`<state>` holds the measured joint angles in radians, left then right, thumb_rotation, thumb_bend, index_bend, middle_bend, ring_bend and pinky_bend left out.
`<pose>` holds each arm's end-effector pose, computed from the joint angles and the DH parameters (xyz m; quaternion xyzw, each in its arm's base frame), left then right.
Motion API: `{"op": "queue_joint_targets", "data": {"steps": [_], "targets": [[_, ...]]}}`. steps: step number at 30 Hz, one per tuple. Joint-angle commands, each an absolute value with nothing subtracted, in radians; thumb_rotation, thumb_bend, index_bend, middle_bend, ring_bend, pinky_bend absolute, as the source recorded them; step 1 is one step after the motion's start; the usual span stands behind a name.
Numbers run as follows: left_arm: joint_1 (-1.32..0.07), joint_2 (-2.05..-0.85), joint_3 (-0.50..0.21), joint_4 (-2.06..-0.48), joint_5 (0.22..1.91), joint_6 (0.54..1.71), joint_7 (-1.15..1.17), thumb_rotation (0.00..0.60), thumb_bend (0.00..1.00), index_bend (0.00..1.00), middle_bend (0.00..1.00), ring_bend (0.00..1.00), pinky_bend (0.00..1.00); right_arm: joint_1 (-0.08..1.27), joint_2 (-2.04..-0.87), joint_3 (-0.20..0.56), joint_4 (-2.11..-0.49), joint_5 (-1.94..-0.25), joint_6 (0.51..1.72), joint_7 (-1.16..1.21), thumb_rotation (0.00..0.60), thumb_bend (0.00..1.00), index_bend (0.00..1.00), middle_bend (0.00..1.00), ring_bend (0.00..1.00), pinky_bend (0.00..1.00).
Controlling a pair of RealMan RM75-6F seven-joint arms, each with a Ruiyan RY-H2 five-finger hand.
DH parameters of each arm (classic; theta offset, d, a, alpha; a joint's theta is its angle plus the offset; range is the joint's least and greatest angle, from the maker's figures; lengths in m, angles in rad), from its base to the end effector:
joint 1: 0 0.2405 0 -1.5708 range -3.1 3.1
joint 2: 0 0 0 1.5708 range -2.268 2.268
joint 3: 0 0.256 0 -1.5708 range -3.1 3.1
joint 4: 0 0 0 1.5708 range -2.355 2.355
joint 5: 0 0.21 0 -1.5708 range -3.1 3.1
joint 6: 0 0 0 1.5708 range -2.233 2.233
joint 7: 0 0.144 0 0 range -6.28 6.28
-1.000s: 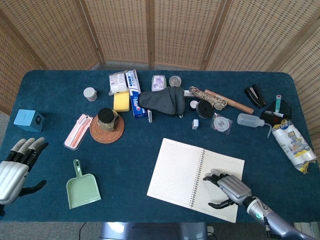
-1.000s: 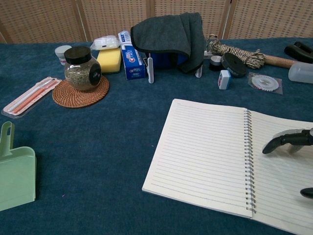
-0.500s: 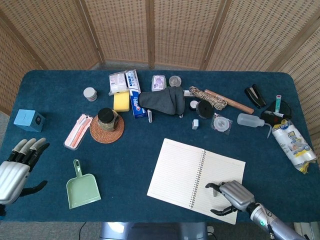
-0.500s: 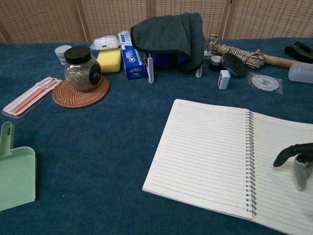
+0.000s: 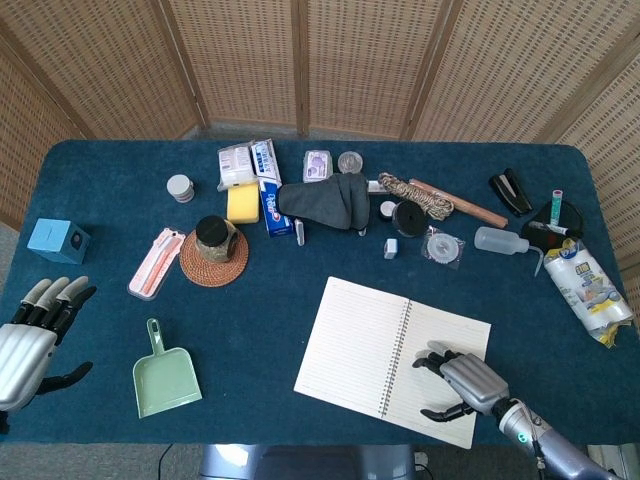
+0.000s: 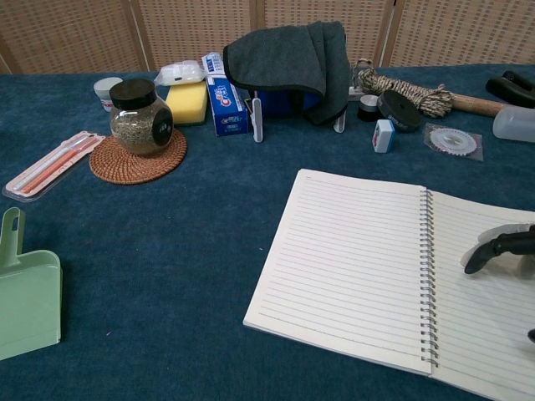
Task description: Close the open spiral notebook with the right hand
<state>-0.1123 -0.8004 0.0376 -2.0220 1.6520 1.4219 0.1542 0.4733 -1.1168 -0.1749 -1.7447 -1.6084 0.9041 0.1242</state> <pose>-0.2324 0.1613 0.1918 -0.6817 -0.3628 -0.3615 0.5225 -0.2532 -0.1973 0.0505 0.7879 -0.4876 0.2533 0.2781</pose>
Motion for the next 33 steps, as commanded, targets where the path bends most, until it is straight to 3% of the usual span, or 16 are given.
{"op": "queue_joint_targets", "data": {"steps": [1, 6, 13, 26, 33], "targets": [[-0.112, -0.799, 0.038, -2.023, 1.652, 1.422, 0.155, 0.6, 0.15, 0.0, 0.0, 0.0, 0.01, 0.473, -1.12, -0.179, -1.741, -1.607, 0.899, 0.122, 0.3, 0.28, 0.18, 0.19, 0.05, 0.28], [-0.113, -0.799, 0.037, -2.027, 1.654, 1.42, 0.158, 0.6, 0.15, 0.0, 0.0, 0.0, 0.01, 0.467, -1.113, -0.191, -1.745, -1.627, 0.909, 0.118, 0.301, 0.28, 0.19, 0.33, 0.12, 0.32], [-0.115, -0.806, 0.039, -2.027, 1.655, 1.414, 0.161, 0.6, 0.15, 0.0, 0.0, 0.0, 0.01, 0.457, -1.093, -0.215, -1.76, -1.654, 0.918, 0.117, 0.296, 0.28, 0.2, 0.39, 0.21, 0.41], [-0.12, -0.818, 0.036, -2.025, 1.649, 1.406, 0.165, 0.6, 0.15, 0.0, 0.0, 0.0, 0.01, 0.424, -1.037, -0.243, -1.81, -1.717, 0.991, 0.092, 0.286, 0.28, 0.21, 0.41, 0.27, 0.46], [-0.119, -0.82, 0.037, -2.021, 1.65, 1.407, 0.166, 0.6, 0.15, 0.0, 0.0, 0.0, 0.01, 0.369, -1.054, -0.233, -1.768, -1.774, 1.118, 0.054, 0.251, 0.32, 0.2, 0.32, 0.29, 0.47]]}}
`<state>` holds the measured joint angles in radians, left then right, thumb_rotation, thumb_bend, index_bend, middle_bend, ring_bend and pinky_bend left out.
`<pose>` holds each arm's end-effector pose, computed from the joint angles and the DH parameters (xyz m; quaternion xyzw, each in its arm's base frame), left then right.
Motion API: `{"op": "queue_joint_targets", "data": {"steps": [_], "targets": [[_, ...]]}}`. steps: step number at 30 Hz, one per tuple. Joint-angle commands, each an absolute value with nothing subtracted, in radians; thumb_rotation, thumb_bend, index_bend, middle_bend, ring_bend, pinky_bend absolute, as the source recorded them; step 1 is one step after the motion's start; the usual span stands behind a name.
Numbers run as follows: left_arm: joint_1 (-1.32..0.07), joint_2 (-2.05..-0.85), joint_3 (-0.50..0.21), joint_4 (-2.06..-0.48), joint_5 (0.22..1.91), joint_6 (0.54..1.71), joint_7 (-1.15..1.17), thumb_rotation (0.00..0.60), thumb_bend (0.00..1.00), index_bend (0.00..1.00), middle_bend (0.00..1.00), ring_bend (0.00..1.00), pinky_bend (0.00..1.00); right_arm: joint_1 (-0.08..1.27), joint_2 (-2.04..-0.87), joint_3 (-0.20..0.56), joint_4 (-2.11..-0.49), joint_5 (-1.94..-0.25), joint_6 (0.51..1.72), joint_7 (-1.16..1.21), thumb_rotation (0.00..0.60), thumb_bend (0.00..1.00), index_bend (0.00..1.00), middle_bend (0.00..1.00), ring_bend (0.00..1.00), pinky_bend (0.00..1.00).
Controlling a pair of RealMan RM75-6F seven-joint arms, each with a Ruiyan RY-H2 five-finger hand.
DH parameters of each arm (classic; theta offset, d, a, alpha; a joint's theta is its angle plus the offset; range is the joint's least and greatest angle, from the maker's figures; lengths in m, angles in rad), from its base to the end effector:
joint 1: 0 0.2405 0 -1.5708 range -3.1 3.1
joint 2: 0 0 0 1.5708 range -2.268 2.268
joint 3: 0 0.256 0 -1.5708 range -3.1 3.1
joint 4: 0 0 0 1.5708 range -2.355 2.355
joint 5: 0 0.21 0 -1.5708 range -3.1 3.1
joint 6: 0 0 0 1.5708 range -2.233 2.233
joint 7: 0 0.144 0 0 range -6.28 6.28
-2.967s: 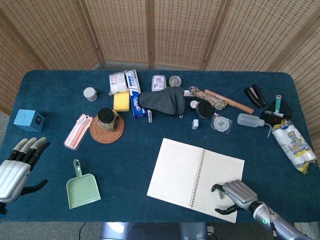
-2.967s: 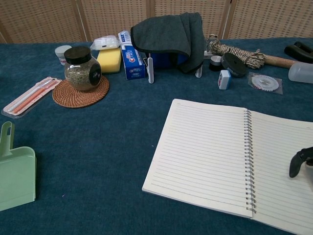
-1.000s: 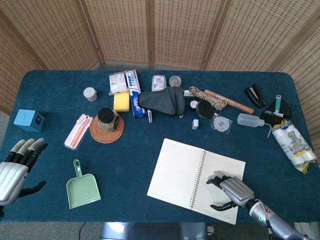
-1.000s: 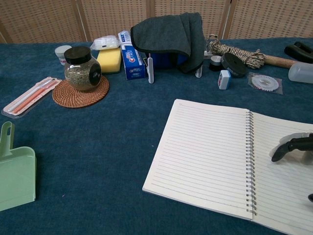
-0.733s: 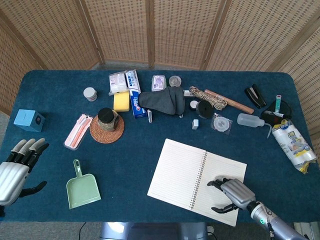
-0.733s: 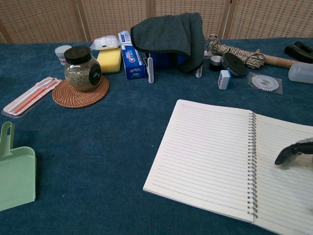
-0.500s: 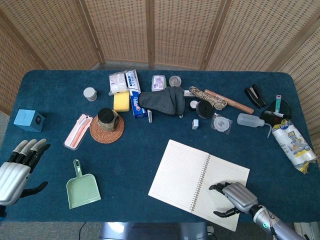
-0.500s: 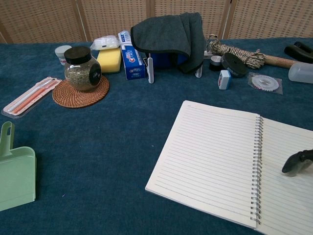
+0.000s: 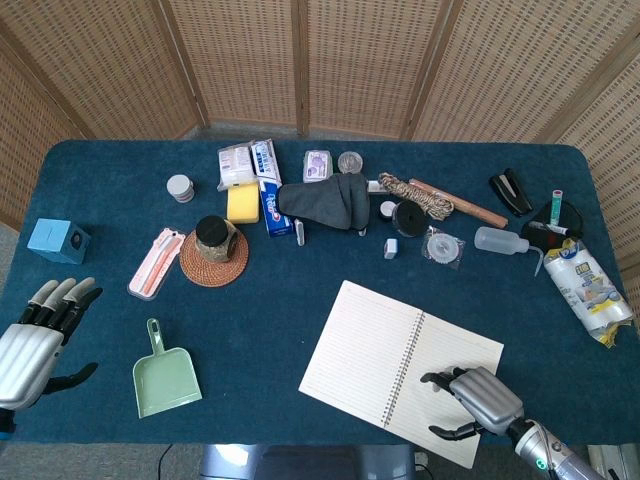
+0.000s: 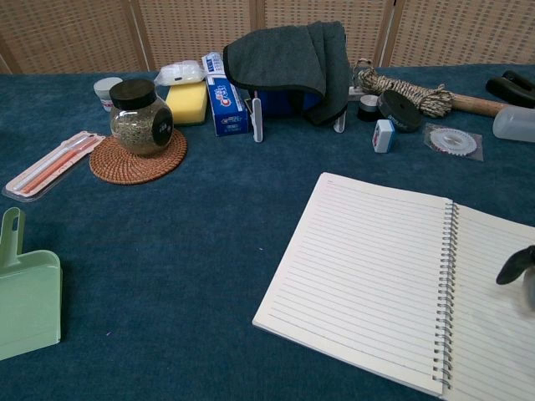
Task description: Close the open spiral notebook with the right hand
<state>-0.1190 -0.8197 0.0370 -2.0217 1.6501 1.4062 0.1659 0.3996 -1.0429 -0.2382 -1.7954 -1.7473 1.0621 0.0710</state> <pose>-0.2313 0.1625 0.1850 -0.6851 -0.3657 -0.3613 0.5161 -0.2492 -0.1672 0.0768 0.8018 -0.4412 0.2816 0.2884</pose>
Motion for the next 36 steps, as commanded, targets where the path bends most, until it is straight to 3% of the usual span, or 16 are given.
{"op": "queue_joint_targets", "data": {"steps": [1, 9, 12, 20, 23, 28, 31, 36], "targets": [[-0.119, -0.819, 0.037, -2.021, 1.651, 1.407, 0.165, 0.6, 0.15, 0.0, 0.0, 0.0, 0.01, 0.359, -1.058, -0.233, -1.756, -1.782, 1.138, 0.053, 0.249, 0.32, 0.19, 0.29, 0.28, 0.47], [-0.125, -0.822, 0.035, -2.017, 1.652, 1.401, 0.159, 0.6, 0.15, 0.0, 0.0, 0.0, 0.01, 0.243, -1.087, -0.256, -1.653, -1.811, 1.303, 0.059, 0.254, 0.32, 0.05, 0.02, 0.04, 0.34], [-0.129, -0.825, 0.035, -2.016, 1.653, 1.394, 0.158, 0.6, 0.15, 0.0, 0.0, 0.0, 0.01, 0.205, -1.104, -0.263, -1.613, -1.807, 1.342, 0.078, 0.259, 0.32, 0.0, 0.0, 0.0, 0.3], [-0.14, -0.835, 0.034, -2.017, 1.655, 1.379, 0.166, 0.6, 0.15, 0.0, 0.0, 0.0, 0.01, 0.124, -1.136, -0.278, -1.491, -1.795, 1.409, 0.106, 0.27, 0.24, 0.0, 0.0, 0.0, 0.19], [-0.142, -0.838, 0.035, -2.019, 1.655, 1.374, 0.171, 0.6, 0.15, 0.0, 0.0, 0.0, 0.01, 0.111, -1.138, -0.28, -1.465, -1.79, 1.415, 0.119, 0.336, 0.21, 0.0, 0.0, 0.0, 0.17], [-0.146, -0.842, 0.033, -2.026, 1.649, 1.367, 0.184, 0.6, 0.15, 0.0, 0.0, 0.0, 0.01, 0.074, -1.145, -0.28, -1.405, -1.794, 1.456, 0.11, 0.548, 0.14, 0.0, 0.0, 0.0, 0.17], [-0.149, -0.843, 0.033, -2.03, 1.647, 1.363, 0.191, 0.6, 0.15, 0.0, 0.0, 0.0, 0.01, 0.042, -1.154, -0.282, -1.367, -1.788, 1.482, 0.11, 0.598, 0.13, 0.0, 0.0, 0.0, 0.17], [-0.154, -0.846, 0.034, -2.036, 1.649, 1.354, 0.201, 0.6, 0.15, 0.0, 0.0, 0.0, 0.01, -0.008, -1.192, -0.278, -1.279, -1.797, 1.543, 0.117, 0.6, 0.13, 0.0, 0.0, 0.0, 0.17]]}}
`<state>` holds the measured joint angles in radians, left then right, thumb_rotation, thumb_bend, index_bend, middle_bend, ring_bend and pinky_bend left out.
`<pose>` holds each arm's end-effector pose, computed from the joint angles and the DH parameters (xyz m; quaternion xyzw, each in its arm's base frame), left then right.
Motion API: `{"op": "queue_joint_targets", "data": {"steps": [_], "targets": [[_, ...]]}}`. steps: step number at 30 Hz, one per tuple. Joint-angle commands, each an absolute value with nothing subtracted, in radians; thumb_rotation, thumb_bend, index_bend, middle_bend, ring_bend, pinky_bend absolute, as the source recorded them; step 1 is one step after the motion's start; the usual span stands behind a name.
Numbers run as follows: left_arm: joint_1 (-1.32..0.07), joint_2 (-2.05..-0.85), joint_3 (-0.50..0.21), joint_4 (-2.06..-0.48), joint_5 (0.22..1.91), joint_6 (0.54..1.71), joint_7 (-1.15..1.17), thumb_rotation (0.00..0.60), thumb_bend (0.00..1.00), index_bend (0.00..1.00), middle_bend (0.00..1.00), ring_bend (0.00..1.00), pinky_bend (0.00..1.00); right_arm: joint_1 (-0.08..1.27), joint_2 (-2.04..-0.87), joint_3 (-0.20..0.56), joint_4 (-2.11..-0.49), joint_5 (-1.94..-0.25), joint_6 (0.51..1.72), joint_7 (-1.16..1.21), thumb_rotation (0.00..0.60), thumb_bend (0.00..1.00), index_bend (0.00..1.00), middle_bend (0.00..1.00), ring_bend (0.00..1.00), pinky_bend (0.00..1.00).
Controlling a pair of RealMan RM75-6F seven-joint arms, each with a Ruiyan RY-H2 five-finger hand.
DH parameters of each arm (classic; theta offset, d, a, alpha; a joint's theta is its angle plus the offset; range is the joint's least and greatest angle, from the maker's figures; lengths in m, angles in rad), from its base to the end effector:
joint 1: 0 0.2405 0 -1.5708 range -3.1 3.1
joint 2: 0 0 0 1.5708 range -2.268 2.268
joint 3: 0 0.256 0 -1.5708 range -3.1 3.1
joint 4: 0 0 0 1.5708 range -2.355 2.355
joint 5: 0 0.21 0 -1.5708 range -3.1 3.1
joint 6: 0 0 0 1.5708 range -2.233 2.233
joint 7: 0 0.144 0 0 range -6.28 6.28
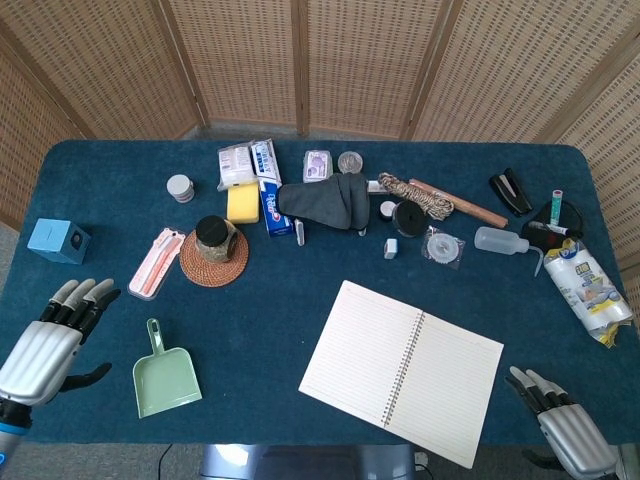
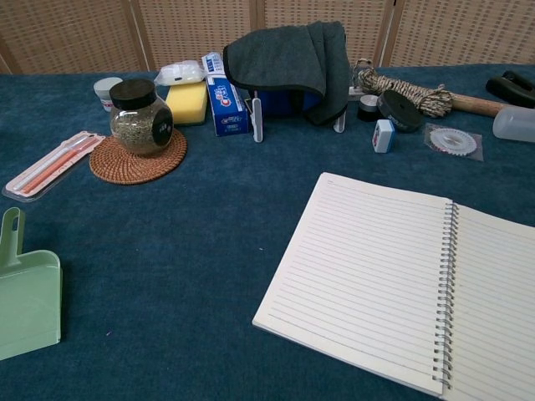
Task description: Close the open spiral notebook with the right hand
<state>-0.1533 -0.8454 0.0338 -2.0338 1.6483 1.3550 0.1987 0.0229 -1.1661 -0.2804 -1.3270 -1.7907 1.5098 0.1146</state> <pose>-0.2234 0.1691 0.1715 -0.7025 -0.3633 -0.3587 0.4959 -0.3526 -0.0820 0.1202 0.7389 -0.4074 0.2862 0.4540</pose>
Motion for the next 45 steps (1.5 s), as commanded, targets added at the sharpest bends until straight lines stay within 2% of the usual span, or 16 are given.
{"op": "queue_joint_targets", "data": {"steps": [1, 18, 32, 45], "targets": [[-0.155, -0.847, 0.034, -2.036, 1.65, 1.353, 0.202, 0.6, 0.15, 0.0, 0.0, 0.0, 0.01, -0.016, -1.2, -0.277, -1.265, -1.799, 1.553, 0.12, 0.6, 0.13, 0.0, 0.0, 0.0, 0.17], [-0.15, -0.837, 0.043, -2.051, 1.659, 1.359, 0.221, 0.6, 0.15, 0.0, 0.0, 0.0, 0.01, -0.082, -1.349, -0.272, -1.057, -1.829, 1.612, 0.233, 0.6, 0.12, 0.0, 0.0, 0.0, 0.17], [-0.149, -0.843, 0.045, -2.07, 1.644, 1.351, 0.26, 0.6, 0.15, 0.0, 0.0, 0.0, 0.01, -0.04, -1.419, -0.261, -0.902, -1.881, 1.64, 0.338, 0.6, 0.06, 0.0, 0.0, 0.0, 0.17], [-0.158, -0.841, 0.038, -2.107, 1.623, 1.335, 0.314, 0.6, 0.15, 0.0, 0.0, 0.0, 0.01, -0.001, -1.472, -0.276, -0.794, -1.93, 1.656, 0.393, 0.516, 0.05, 0.0, 0.0, 0.0, 0.17]]}}
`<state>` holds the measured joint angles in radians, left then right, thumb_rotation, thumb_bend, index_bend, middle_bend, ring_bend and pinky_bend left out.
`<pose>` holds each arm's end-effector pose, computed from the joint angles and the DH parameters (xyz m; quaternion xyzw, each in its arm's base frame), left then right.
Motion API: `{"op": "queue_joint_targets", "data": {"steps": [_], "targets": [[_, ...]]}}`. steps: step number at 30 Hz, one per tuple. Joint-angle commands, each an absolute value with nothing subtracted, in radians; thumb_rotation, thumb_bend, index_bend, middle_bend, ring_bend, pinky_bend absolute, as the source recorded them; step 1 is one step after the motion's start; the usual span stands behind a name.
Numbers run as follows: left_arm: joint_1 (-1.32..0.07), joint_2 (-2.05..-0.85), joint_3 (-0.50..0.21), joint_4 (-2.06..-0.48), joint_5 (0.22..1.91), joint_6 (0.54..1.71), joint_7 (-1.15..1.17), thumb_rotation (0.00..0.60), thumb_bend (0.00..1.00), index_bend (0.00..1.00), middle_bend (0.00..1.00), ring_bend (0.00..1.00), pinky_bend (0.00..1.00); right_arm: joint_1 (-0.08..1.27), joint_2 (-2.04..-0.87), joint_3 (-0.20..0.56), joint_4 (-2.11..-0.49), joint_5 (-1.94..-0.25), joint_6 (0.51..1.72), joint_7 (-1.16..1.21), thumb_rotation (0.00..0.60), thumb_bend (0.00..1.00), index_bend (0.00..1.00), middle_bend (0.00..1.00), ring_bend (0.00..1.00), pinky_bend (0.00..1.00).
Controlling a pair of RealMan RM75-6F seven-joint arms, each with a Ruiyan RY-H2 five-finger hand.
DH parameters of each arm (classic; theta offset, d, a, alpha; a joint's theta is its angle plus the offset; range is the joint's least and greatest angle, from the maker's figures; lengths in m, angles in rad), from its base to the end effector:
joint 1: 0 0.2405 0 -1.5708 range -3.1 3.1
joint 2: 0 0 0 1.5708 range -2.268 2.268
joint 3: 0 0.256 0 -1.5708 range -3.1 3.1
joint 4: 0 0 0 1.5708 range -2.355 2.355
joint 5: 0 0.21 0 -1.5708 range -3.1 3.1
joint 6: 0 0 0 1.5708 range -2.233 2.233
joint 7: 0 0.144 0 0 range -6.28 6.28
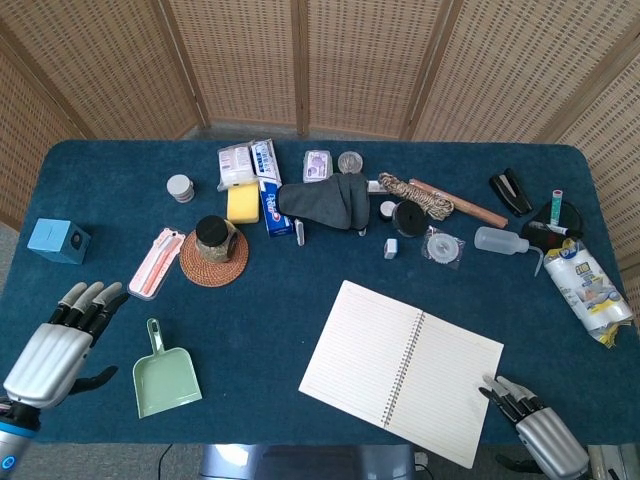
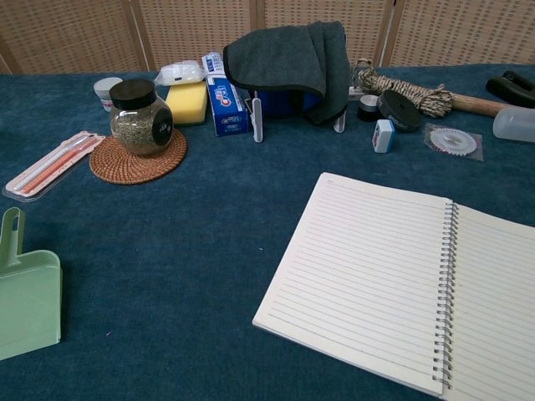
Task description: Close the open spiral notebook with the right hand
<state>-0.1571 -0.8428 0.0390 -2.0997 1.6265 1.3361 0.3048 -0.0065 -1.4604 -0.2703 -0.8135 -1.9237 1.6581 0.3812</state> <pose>-0.2116 0.1669 0.1667 -0.7127 -0.3543 -0.3417 0.4998 -0.3768 -0.0799 0.0739 0.7618 -0.3791 0.3593 0.3832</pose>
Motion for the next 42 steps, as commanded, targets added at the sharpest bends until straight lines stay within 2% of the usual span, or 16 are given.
{"op": "queue_joint_targets", "data": {"steps": [1, 9, 42], "targets": [[-0.158, -0.841, 0.038, -2.11, 1.622, 1.334, 0.318, 0.6, 0.15, 0.0, 0.0, 0.0, 0.01, -0.001, -1.476, -0.277, -0.786, -1.93, 1.656, 0.395, 0.508, 0.05, 0.0, 0.0, 0.0, 0.17], [-0.157, -0.842, 0.038, -2.125, 1.615, 1.334, 0.344, 0.6, 0.15, 0.0, 0.0, 0.0, 0.01, 0.007, -1.498, -0.288, -0.744, -1.932, 1.649, 0.431, 0.434, 0.05, 0.0, 0.0, 0.0, 0.17], [-0.149, -0.836, 0.041, -2.152, 1.613, 1.344, 0.368, 0.6, 0.15, 0.0, 0.0, 0.0, 0.01, -0.012, -1.6, -0.282, -0.606, -1.919, 1.72, 0.401, 0.43, 0.1, 0.0, 0.0, 0.0, 0.17]]}}
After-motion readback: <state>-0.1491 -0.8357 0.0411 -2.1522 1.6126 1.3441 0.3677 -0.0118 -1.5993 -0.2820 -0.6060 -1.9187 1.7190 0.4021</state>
